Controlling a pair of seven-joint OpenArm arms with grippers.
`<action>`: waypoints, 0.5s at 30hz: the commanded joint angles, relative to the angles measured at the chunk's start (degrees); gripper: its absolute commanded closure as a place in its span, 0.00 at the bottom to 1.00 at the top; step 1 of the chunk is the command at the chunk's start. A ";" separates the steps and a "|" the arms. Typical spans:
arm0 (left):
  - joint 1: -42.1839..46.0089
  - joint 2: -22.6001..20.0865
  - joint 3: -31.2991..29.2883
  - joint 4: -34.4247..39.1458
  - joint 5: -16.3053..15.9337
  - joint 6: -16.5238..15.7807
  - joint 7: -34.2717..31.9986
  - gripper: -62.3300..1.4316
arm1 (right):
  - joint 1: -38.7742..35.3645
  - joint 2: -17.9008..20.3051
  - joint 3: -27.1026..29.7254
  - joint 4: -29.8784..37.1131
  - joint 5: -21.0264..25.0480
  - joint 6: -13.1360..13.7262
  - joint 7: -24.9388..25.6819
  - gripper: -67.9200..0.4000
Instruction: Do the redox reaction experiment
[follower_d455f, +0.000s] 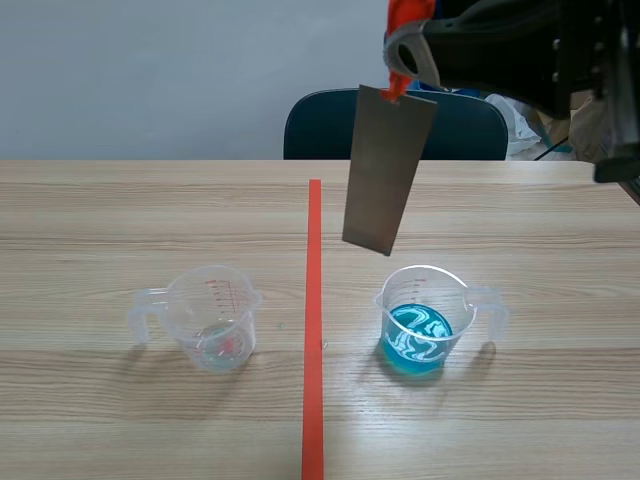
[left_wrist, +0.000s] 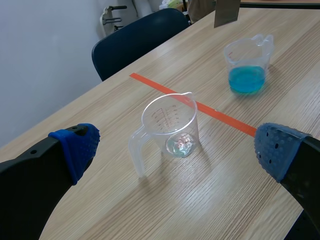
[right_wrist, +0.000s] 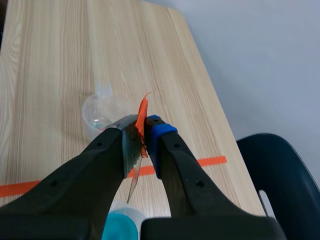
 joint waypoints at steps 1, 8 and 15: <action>0.46 0.17 0.00 0.50 -0.39 -0.15 -0.61 0.00 | 2.89 -1.29 -1.27 0.20 -0.02 0.35 0.00 0.99; 0.46 0.17 0.00 0.50 -0.39 -0.15 -0.61 0.00 | 11.32 -8.66 -10.51 -0.46 -0.26 0.35 -5.70 0.99; 0.46 0.17 0.00 0.50 -0.42 -0.15 -0.61 0.00 | 19.08 -18.82 -18.69 -4.37 -1.42 0.07 -11.37 0.99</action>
